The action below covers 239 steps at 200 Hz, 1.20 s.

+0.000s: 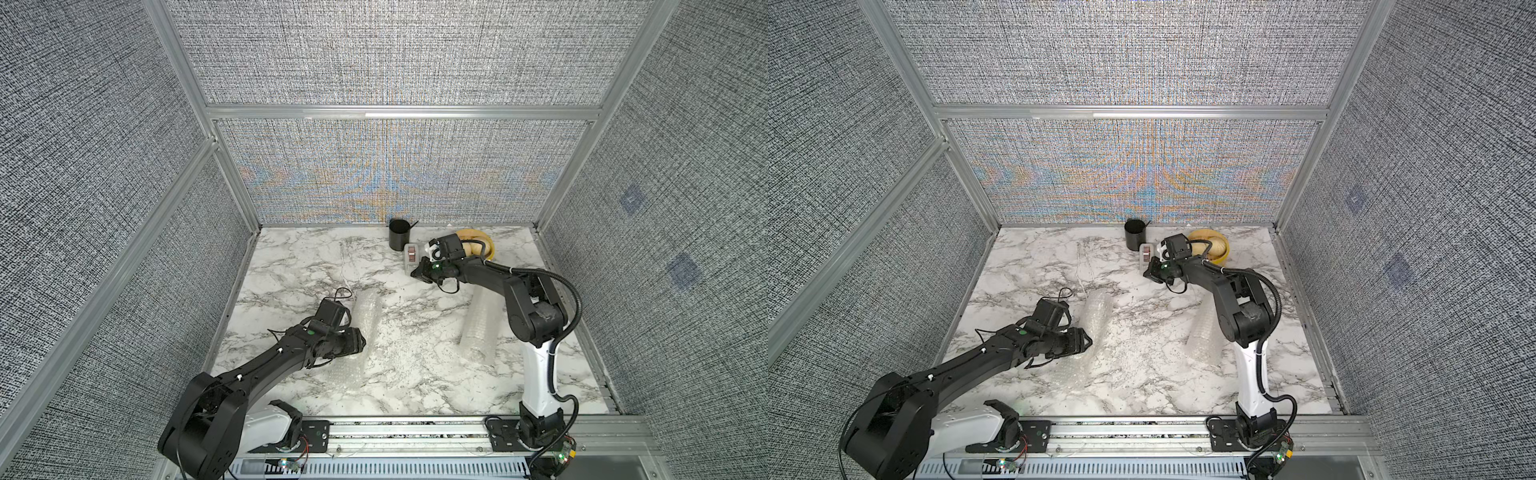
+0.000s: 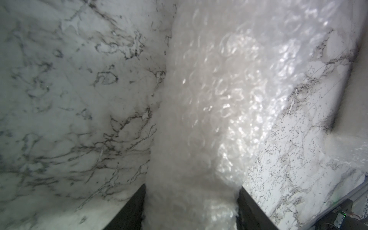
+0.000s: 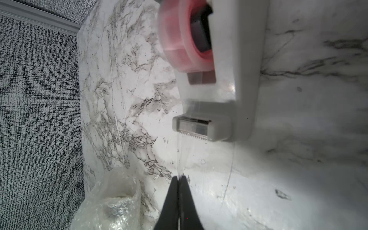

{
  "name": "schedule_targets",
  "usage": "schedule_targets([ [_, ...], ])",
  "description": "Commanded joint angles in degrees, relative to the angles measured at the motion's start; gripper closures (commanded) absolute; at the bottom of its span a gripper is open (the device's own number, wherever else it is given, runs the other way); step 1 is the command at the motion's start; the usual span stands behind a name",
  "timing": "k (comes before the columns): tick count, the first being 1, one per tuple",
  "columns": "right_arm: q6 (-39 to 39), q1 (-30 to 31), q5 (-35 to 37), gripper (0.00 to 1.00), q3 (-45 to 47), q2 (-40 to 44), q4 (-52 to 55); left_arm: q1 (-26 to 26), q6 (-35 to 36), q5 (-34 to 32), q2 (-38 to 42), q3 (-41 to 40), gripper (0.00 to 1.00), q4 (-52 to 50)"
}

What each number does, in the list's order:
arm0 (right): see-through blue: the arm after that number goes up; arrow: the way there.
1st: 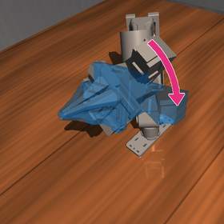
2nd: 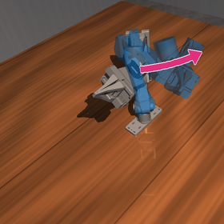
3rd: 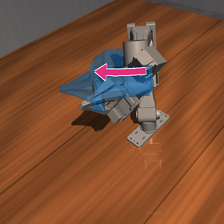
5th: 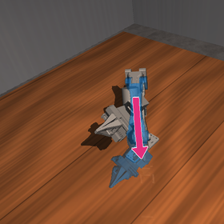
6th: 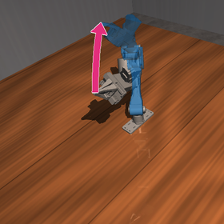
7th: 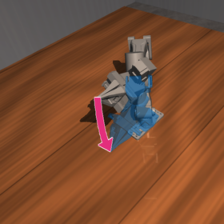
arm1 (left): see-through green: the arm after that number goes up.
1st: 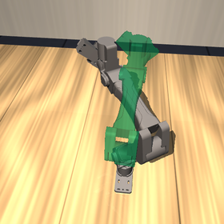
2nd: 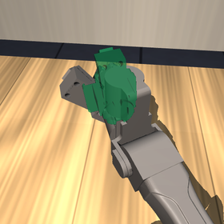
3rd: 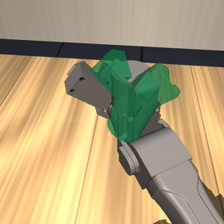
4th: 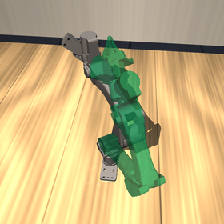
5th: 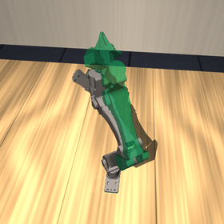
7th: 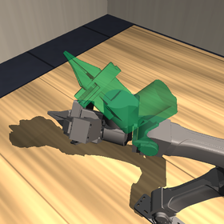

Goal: Wrap vases in bubble wrap
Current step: Tear off the tape using the Tape Cutter.

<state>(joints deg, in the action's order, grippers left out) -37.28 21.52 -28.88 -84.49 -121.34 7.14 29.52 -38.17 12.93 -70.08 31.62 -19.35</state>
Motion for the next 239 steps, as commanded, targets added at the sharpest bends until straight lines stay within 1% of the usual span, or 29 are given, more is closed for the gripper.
schedule_targets([
  [1,-0.4,0.5,-2.7,1.0,-0.1,1.5,2.6,-0.2,-0.5,-3.9,-0.5,-0.2,0.35,-4.5],
  [15,-0.7,0.5,-3.4,1.0,0.1,2.2,2.8,-0.2,-0.6,-4.0,-0.3,-0.2,0.35,-4.5],
  [53,-0.3,0.9,-0.7,1.0,2.5,3.7,3.7,-0.2,-0.6,-4.1,0.0,-0.6,0.35,-4.3],
  [86,-0.4,1.1,-0.7,1.0,3.0,1.0,2.9,-0.2,-0.5,-4.0,-0.5,-0.4,0.35,-4.4],
  [135,2.5,1.0,4.5,1.0,1.0,-2.8,5.3,-0.2,-0.7,-4.4,0.1,-0.8,0.35,-4.5],
  [156,3.0,0.6,5.7,1.0,1.1,-3.3,5.6,-0.2,-0.7,-4.5,0.4,-0.9,0.35,-4.7],
  [192,3.6,-0.2,8.3,1.0,3.8,-1.6,5.0,-0.2,-0.6,-4.6,0.5,-0.9,0.35,-4.9],
  [219,4.1,-0.5,8.2,1.0,4.2,-0.6,5.5,-0.2,-0.6,-4.5,0.3,-0.9,0.35,-4.7],
  [239,5.0,0.0,7.2,1.0,4.4,2.9,5.3,-0.2,-0.6,-4.5,0.0,-1.0,0.35,-4.4],
])
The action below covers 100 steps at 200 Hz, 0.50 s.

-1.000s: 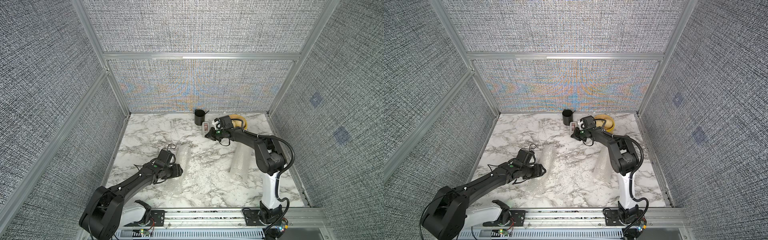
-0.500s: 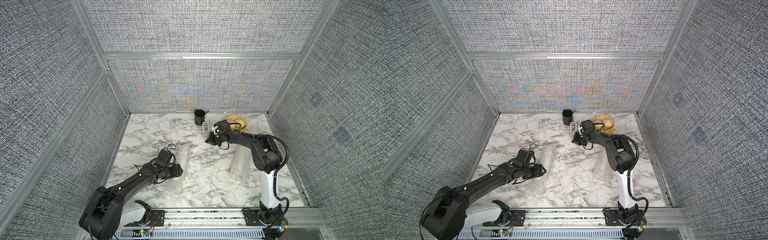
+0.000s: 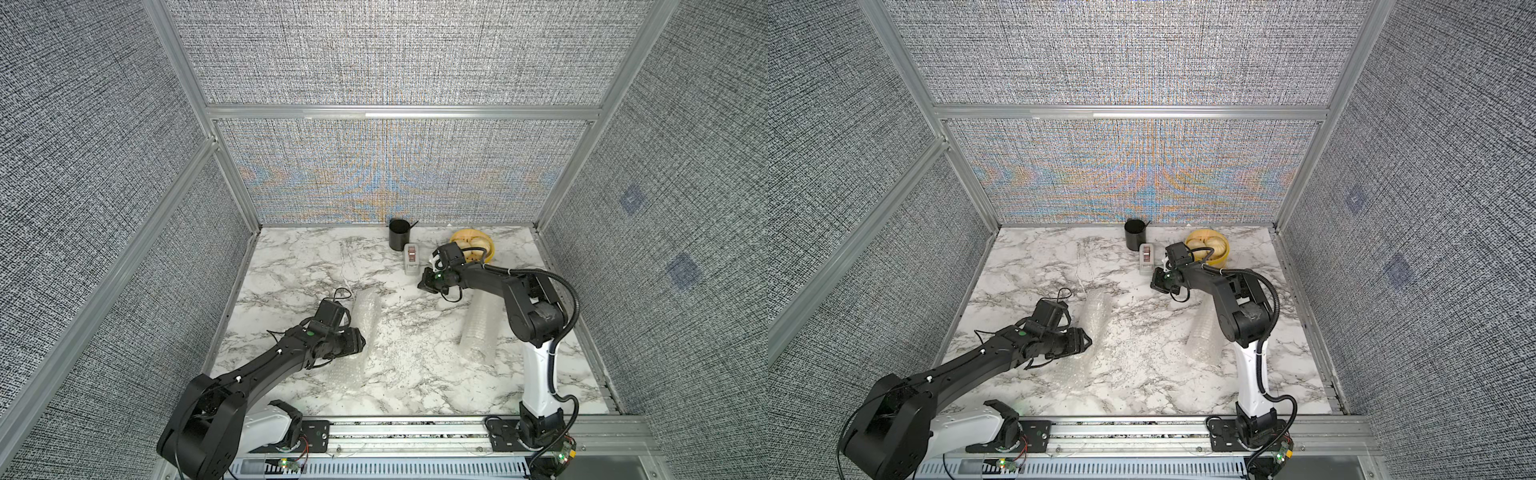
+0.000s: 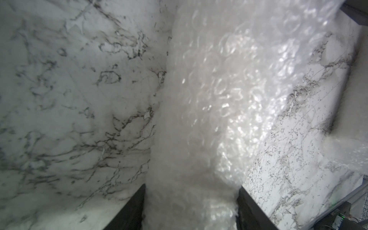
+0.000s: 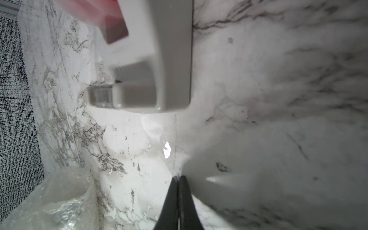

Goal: Wrap vases in bubble wrap
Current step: Tear off the tape using the Tape Cutter.

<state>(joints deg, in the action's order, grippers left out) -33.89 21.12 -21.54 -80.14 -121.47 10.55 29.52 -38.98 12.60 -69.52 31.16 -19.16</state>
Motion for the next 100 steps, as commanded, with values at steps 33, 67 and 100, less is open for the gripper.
schedule_targets([
  [33,4.8,2.9,-4.8,1.0,-0.5,9.9,4.6,-0.2,0.8,-3.1,-1.0,-0.6,0.35,-4.2],
  [67,6.3,5.4,-13.2,1.0,3.7,14.9,4.6,-0.2,0.6,-3.2,-0.1,-1.0,0.35,-4.3],
  [100,6.5,10.8,-18.0,1.0,4.6,16.6,7.4,-0.1,0.8,-2.9,0.3,-1.5,0.35,-4.2],
])
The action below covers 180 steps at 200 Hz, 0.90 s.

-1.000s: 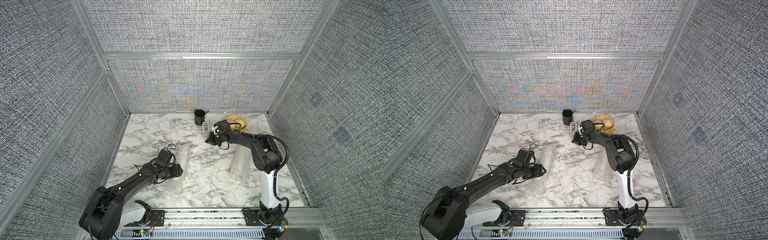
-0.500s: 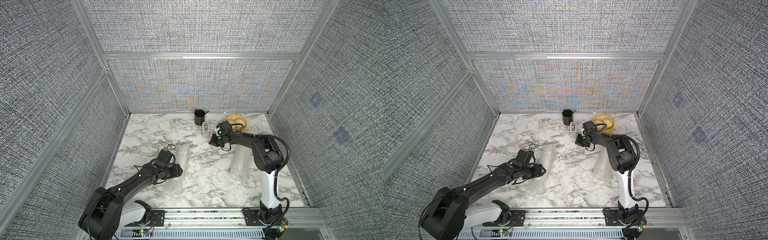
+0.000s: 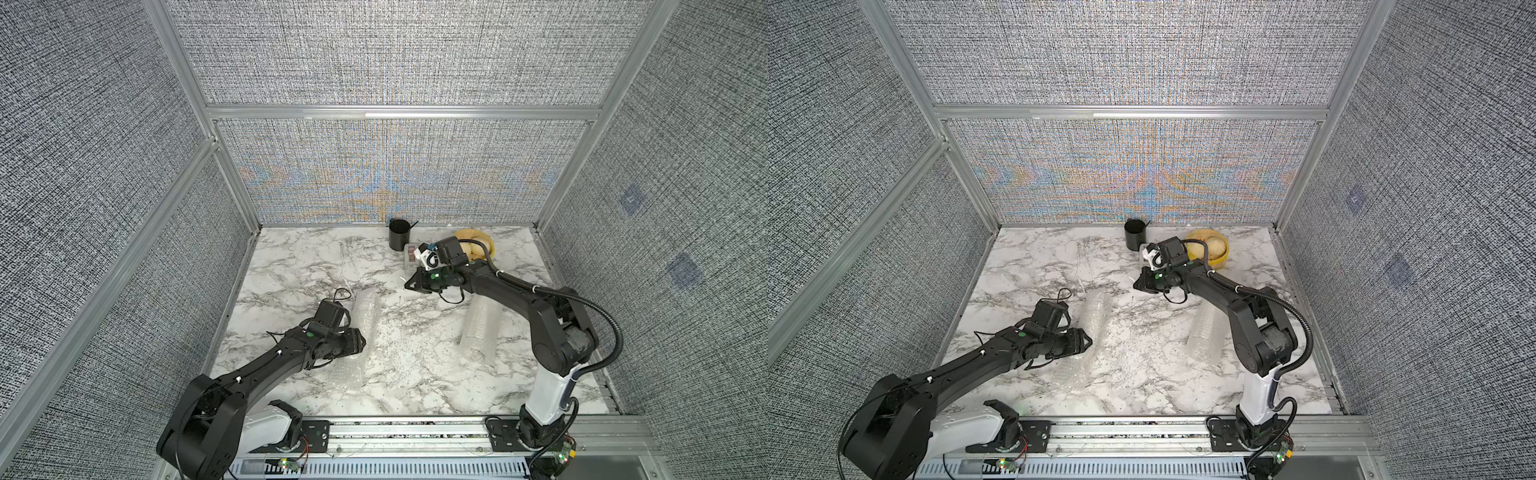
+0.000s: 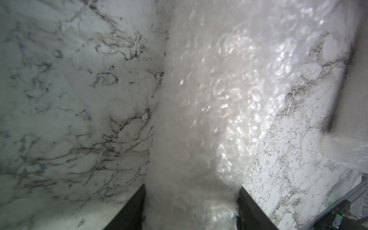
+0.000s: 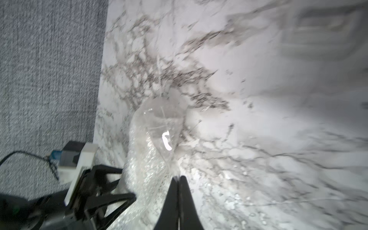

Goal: Wrap vases in bubble wrap
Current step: Stick the tape on the bubble wrap.

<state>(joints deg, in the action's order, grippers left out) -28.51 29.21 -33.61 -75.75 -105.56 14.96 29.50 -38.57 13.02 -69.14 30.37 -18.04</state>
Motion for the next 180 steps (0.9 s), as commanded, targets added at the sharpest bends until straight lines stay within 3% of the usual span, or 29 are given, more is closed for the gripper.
schedule_targets([
  [1,1.1,2.8,-6.0,1.0,0.2,0.7,3.0,-0.2,0.4,-3.3,0.0,-0.7,0.35,-5.3],
  [64,0.0,11.2,-7.0,1.0,-1.8,-3.3,5.5,-0.2,0.6,-2.7,-0.5,-1.2,0.35,-4.5],
  [119,1.6,14.1,-5.3,1.0,-5.0,-6.9,9.6,-0.2,0.6,-2.8,0.0,-1.3,0.35,-4.8],
  [180,2.4,15.4,-4.9,1.0,-2.0,-6.0,9.2,-0.2,0.3,-3.3,0.9,-1.8,0.35,-5.1],
])
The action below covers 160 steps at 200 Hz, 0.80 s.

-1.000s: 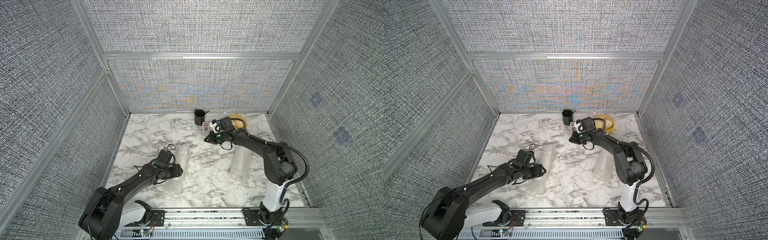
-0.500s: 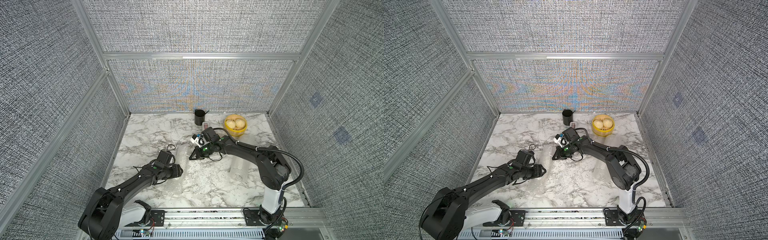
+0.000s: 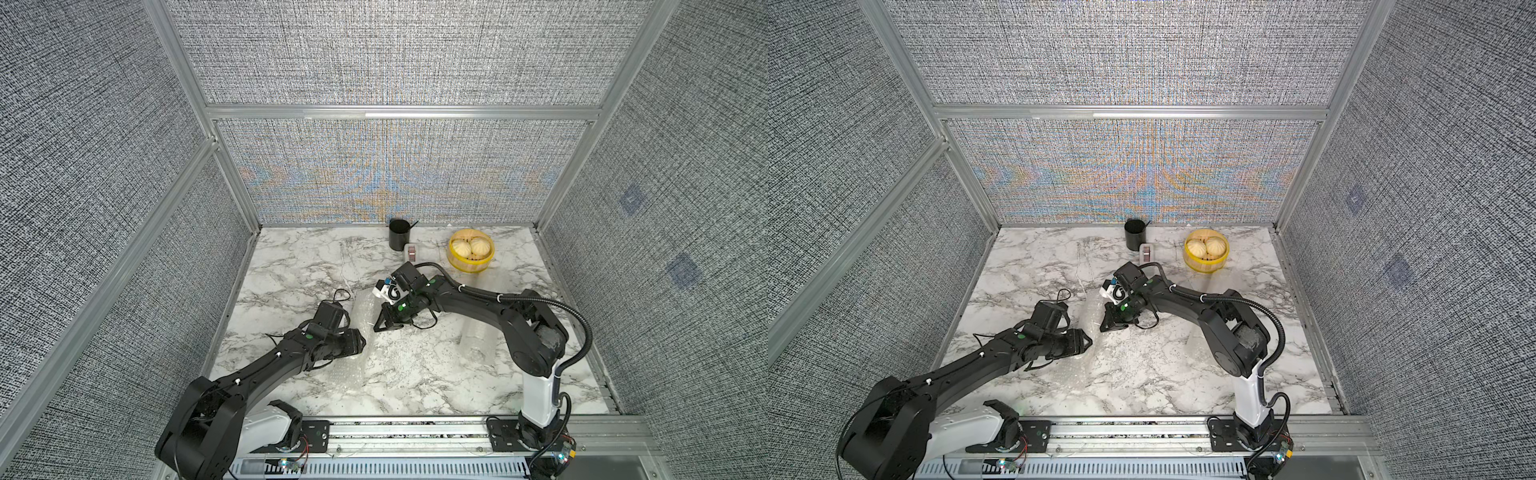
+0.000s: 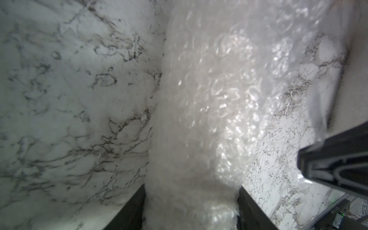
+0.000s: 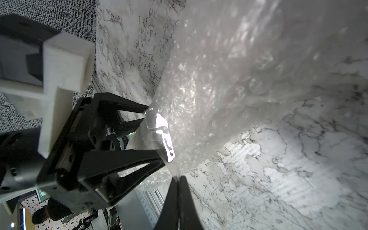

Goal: Wrap vases in bubble wrap
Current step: Stick the tape on the bubble wrap.

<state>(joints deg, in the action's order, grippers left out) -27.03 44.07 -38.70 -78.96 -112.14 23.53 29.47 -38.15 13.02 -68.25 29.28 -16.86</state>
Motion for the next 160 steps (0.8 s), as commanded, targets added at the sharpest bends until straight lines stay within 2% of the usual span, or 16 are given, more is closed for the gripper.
schedule_targets([
  [1,0.9,0.6,0.1,1.0,1.3,0.6,0.5,-0.2,-0.1,-3.3,0.0,-0.7,0.35,-6.3],
  [88,1.4,2.3,1.2,1.0,-2.7,-4.4,1.3,-0.1,0.1,-2.5,-0.9,-0.1,0.35,-6.0],
  [160,1.4,2.6,1.7,1.0,-3.2,-5.4,0.7,-0.1,0.3,-2.0,-0.5,0.7,0.35,-6.6],
])
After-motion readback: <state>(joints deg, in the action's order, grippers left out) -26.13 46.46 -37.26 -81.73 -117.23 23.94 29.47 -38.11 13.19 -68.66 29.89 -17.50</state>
